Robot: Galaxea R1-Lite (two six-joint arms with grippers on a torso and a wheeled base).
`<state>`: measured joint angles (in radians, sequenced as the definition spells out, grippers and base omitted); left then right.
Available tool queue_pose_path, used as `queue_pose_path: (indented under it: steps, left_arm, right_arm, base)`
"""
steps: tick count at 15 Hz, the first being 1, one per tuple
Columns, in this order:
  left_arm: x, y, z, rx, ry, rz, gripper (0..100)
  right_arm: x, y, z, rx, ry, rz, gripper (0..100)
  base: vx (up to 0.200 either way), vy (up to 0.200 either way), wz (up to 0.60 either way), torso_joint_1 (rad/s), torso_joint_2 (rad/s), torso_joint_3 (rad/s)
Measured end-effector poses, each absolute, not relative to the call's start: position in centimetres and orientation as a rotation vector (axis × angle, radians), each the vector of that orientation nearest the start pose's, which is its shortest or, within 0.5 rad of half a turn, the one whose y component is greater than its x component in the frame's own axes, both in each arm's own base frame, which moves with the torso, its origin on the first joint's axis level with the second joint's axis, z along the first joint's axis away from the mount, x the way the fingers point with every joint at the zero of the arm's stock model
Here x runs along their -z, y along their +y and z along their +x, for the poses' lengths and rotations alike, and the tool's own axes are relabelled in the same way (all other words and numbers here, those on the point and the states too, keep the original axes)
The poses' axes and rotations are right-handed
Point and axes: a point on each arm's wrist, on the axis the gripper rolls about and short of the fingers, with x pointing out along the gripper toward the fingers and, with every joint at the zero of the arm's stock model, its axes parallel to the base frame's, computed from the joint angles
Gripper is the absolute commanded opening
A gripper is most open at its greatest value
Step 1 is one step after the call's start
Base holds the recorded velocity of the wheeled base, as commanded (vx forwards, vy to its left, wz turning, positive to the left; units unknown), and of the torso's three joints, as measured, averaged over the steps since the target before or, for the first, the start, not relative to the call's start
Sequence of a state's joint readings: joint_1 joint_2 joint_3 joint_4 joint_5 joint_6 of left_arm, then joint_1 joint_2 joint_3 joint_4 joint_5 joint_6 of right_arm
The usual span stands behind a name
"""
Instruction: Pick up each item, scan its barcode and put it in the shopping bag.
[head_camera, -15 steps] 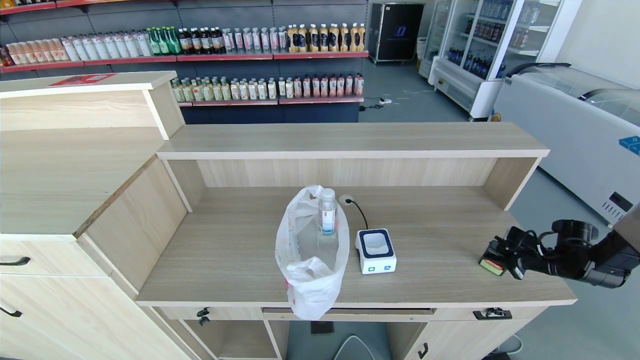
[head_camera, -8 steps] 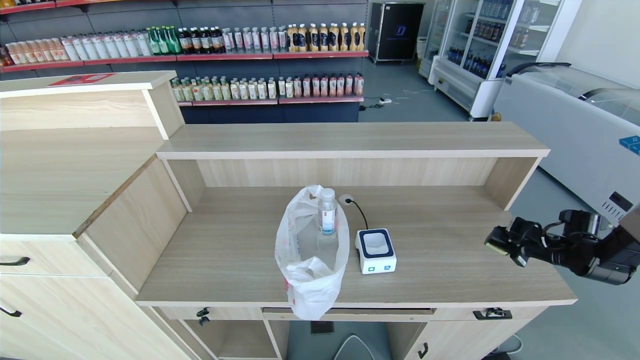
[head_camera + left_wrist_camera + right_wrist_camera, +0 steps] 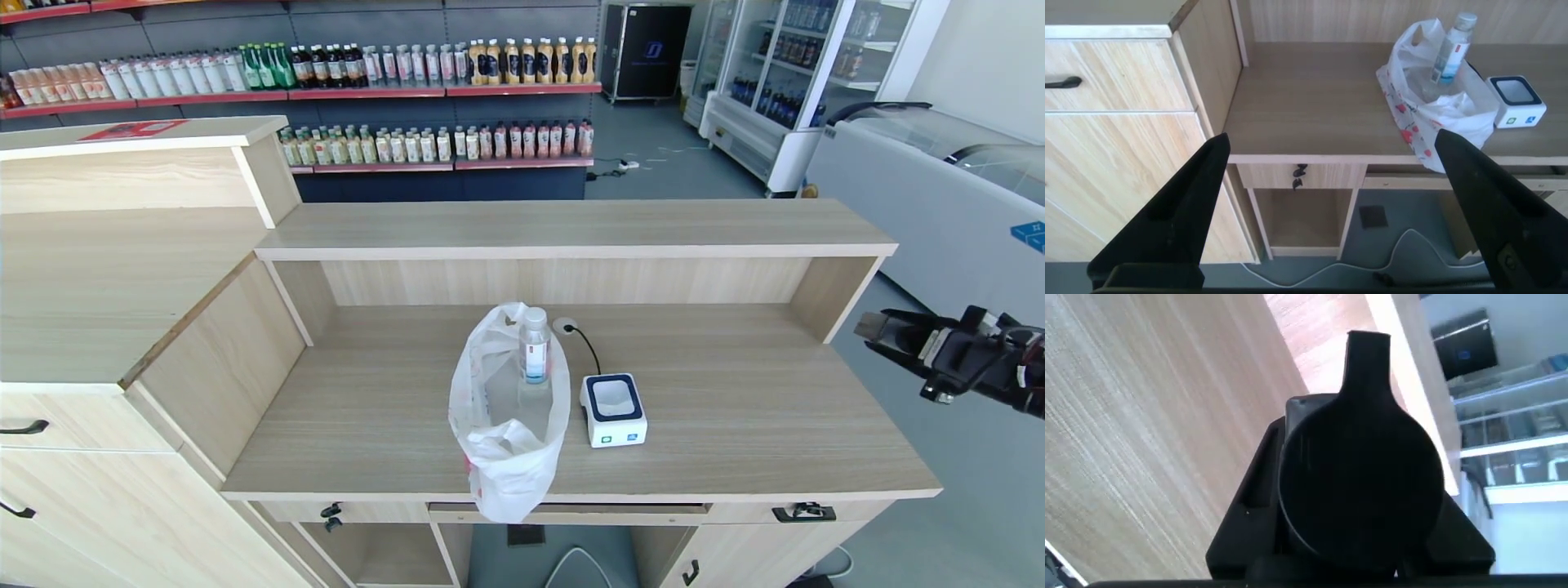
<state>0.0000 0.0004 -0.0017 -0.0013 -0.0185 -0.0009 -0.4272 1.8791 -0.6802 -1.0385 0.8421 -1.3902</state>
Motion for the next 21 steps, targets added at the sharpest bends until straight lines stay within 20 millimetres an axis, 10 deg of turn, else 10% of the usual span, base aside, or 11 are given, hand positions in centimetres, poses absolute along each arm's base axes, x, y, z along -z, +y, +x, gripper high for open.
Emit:
queue_pose_path:
  steps: [6,11,21]
  left_arm:
    - [-7.6,0.0,-2.3,0.019,-0.003,-0.001,100]
    - [-7.6,0.0,-2.3,0.019,-0.003,-0.001,100]
    - [-7.6,0.0,-2.3,0.019,-0.003,-0.001,100]
  right_arm:
    - [-21.0,1.6,24.7,-0.391,-1.075,-2.098,0]
    - [-21.4,10.7,19.6,-0.270,-1.790,-2.213,0]
    - [-22.5,12.4,15.7,-0.400,-1.921,-2.001,0]
  base:
    - [0.000,0.000,0.00,0.000,0.00,0.000]
    - [0.000,0.000,0.00,0.000,0.00,0.000]
    - [0.000,0.000,0.00,0.000,0.00,0.000]
